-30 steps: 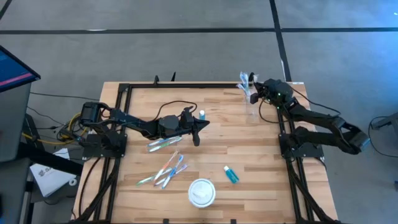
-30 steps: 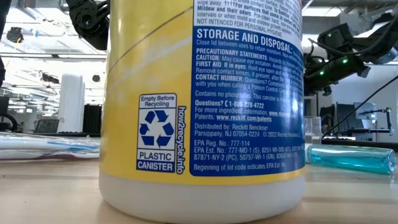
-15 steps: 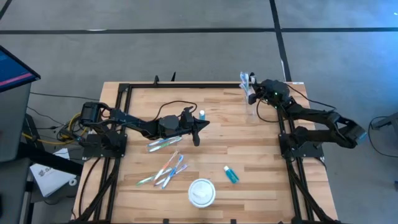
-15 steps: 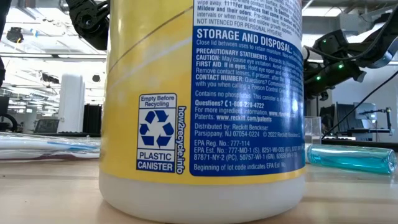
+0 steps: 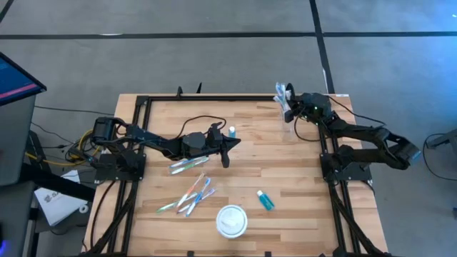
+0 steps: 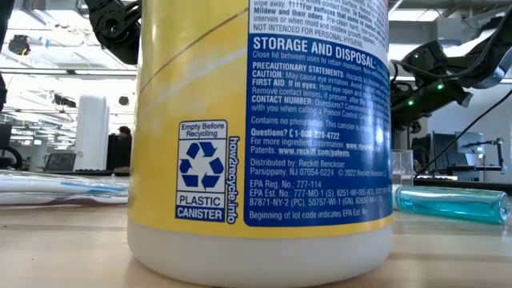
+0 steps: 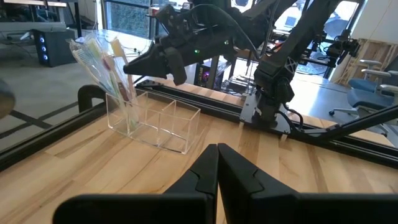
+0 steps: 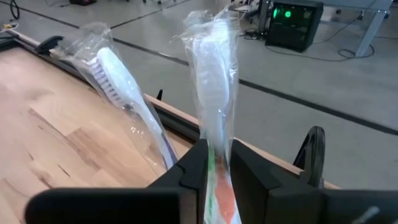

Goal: Pick & Place toothbrushing station
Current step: Put the orange toothbrush into the transparent organizer

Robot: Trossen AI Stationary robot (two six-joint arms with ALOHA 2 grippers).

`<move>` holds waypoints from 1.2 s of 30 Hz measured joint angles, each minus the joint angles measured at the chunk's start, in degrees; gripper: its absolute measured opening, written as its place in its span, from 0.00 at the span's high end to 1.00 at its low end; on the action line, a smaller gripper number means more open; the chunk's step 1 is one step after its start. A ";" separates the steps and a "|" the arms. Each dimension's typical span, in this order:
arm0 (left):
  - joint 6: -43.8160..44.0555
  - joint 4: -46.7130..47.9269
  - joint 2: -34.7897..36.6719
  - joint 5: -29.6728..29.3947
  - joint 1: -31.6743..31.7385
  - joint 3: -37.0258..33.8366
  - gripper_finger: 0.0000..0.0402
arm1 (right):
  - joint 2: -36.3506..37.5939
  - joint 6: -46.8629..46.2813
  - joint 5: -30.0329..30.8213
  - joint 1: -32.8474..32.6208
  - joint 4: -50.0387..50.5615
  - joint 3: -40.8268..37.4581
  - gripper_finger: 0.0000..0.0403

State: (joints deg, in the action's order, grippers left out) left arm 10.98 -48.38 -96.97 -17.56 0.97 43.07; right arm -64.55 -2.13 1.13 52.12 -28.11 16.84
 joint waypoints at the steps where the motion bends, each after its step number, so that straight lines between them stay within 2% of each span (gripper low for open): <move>1: 0.00 0.00 0.00 -0.01 0.02 0.00 1.00 | 0.00 0.00 0.00 0.00 0.01 0.00 0.86; 10: 0.00 0.02 0.00 0.00 0.00 0.00 1.00 | 0.04 1.27 -0.11 0.00 -0.58 0.02 0.86; 22: 0.00 0.04 0.00 0.01 0.01 0.00 1.00 | 0.59 2.80 -3.40 0.09 -1.06 0.04 0.85; 25: 0.00 0.05 0.00 0.00 0.00 0.00 1.00 | 1.25 3.21 -4.31 0.13 -1.03 0.07 0.81; 36: 0.00 0.35 0.00 0.02 0.00 0.02 1.00 | 1.86 3.59 -4.13 1.30 0.92 0.11 0.55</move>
State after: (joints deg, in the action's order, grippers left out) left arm 10.98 -48.03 -96.97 -17.54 0.97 43.09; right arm -62.70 1.46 -3.01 53.41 -27.19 16.95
